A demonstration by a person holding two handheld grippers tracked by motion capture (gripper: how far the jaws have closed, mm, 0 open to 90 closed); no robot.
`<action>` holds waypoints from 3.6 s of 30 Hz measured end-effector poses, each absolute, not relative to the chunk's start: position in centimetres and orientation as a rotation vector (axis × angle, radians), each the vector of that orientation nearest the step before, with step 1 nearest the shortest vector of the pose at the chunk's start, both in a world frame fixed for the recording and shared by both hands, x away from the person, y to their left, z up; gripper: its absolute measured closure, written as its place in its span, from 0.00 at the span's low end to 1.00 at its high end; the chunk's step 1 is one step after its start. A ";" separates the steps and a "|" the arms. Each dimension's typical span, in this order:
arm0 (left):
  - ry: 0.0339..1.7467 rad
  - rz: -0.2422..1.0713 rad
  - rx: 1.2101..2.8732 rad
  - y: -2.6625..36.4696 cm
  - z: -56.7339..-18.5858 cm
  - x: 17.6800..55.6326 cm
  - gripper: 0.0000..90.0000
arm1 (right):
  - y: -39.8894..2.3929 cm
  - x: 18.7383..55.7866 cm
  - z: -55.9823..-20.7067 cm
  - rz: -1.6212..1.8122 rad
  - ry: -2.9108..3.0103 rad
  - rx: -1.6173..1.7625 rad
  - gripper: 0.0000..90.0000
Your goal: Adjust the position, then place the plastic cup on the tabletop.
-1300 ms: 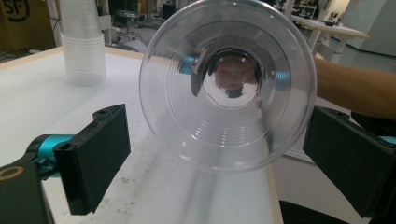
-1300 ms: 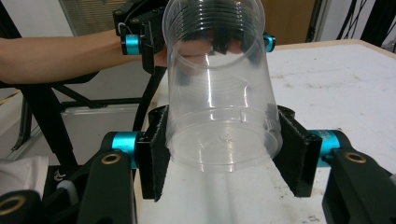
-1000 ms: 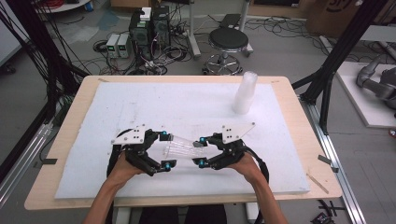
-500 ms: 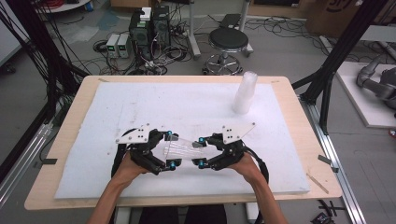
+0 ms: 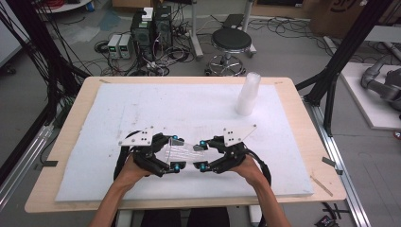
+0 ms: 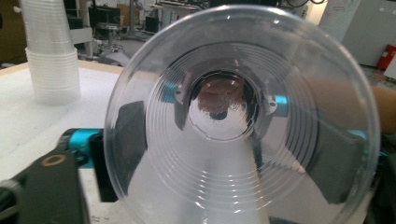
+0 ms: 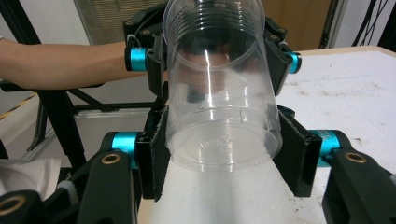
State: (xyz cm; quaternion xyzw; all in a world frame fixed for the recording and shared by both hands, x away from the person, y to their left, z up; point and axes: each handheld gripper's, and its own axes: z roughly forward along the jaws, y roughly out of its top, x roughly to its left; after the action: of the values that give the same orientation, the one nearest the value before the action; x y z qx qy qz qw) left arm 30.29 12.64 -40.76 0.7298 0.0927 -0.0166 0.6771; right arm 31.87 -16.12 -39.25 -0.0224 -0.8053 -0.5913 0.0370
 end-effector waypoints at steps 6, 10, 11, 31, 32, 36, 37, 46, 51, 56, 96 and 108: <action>0.206 -0.037 1.638 12.7 -40.7 30.3 0.33 | -16.1 31.9 -39.3 -1.817 -2.470 -0.070 0.48; 0.202 -0.034 1.635 12.7 -40.7 30.3 0.35 | -16.1 31.9 -39.3 -1.817 -2.469 -0.067 0.48; 0.203 -0.034 1.637 12.7 -40.7 30.3 0.35 | -16.1 31.9 -39.3 -1.819 -2.468 -0.067 0.48; 0.245 0.039 1.813 13.5 -39.5 31.0 0.36 | -16.6 31.3 -39.6 -1.744 -2.653 -0.330 0.16; 0.252 0.044 1.835 13.5 -39.2 31.2 0.36 | -16.8 31.2 -39.7 -1.728 -2.684 -0.378 0.16; 0.262 0.064 1.942 13.6 -38.0 32.2 0.36 | -18.1 31.4 -40.2 -1.721 -2.748 -0.566 0.16; 0.262 0.067 1.961 13.6 -37.8 32.4 0.36 | -18.4 31.4 -40.4 -1.718 -2.759 -0.615 0.16; 0.278 0.056 2.202 12.5 -36.0 34.9 0.36 | -21.5 31.0 -42.4 -1.700 -2.825 -0.993 0.16; 0.252 0.054 2.350 11.4 -35.3 36.3 0.36 | -22.7 30.4 -43.4 -1.694 -2.823 -1.131 0.16; 0.224 0.040 2.488 10.2 -34.7 37.5 0.36 | -23.7 30.0 -44.0 -1.701 -2.819 -1.194 0.16; 0.236 0.074 2.648 7.3 -36.2 39.5 0.36 | -25.2 29.6 -45.3 -1.695 -2.820 -1.286 0.17; 0.229 0.056 2.698 5.5 -37.8 39.7 0.36 | -25.2 29.5 -45.3 -1.693 -2.822 -1.280 0.17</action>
State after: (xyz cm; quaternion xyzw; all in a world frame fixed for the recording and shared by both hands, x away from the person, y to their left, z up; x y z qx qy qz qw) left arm 39.75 5.52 -37.82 0.9729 0.0827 0.0203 0.2149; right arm 29.55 -25.24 -45.34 -0.3557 -0.7841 -0.4703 -0.1935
